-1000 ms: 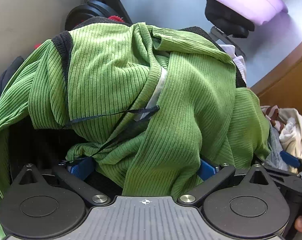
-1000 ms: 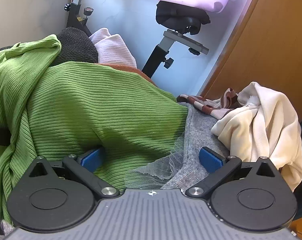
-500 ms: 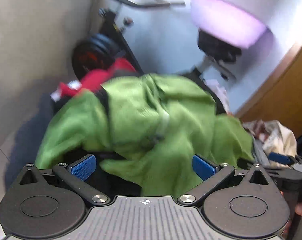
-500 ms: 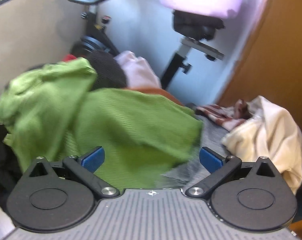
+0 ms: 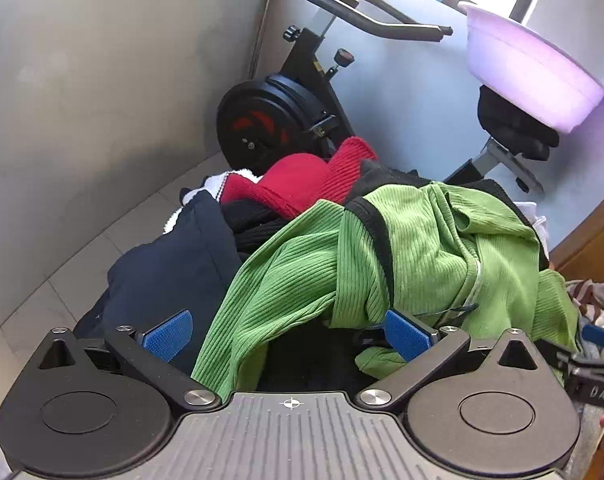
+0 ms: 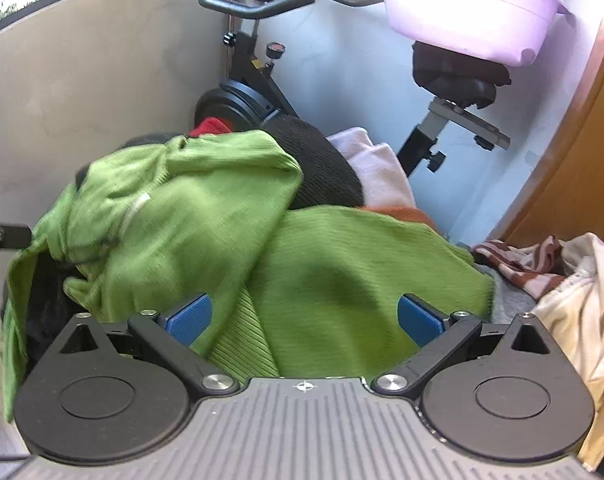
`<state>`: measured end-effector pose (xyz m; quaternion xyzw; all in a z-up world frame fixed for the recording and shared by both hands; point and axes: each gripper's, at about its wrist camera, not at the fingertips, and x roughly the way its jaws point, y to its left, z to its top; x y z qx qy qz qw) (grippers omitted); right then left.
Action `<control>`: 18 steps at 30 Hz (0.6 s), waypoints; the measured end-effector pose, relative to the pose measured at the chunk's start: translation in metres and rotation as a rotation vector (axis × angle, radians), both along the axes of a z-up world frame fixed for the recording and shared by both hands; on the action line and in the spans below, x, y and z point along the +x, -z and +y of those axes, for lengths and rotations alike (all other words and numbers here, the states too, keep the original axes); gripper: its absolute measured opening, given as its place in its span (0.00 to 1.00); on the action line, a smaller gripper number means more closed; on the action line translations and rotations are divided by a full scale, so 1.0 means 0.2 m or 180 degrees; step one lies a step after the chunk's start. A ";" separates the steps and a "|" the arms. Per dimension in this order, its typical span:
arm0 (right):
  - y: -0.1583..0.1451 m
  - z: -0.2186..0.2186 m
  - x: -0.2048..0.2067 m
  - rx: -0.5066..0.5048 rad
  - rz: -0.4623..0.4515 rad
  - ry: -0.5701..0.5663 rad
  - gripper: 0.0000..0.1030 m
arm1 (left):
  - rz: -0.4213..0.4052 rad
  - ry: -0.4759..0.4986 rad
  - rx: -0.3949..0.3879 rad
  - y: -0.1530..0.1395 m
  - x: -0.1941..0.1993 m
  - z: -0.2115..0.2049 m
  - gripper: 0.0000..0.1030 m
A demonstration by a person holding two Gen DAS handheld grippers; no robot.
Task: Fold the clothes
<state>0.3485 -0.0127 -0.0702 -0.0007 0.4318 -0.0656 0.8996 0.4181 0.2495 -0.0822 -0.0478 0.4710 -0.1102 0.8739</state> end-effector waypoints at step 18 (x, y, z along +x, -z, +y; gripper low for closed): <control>-0.02 0.06 -0.03 0.0249 -0.0241 -0.0269 0.05 | 0.0373 -0.0030 0.0041 0.18 0.03 0.10 0.08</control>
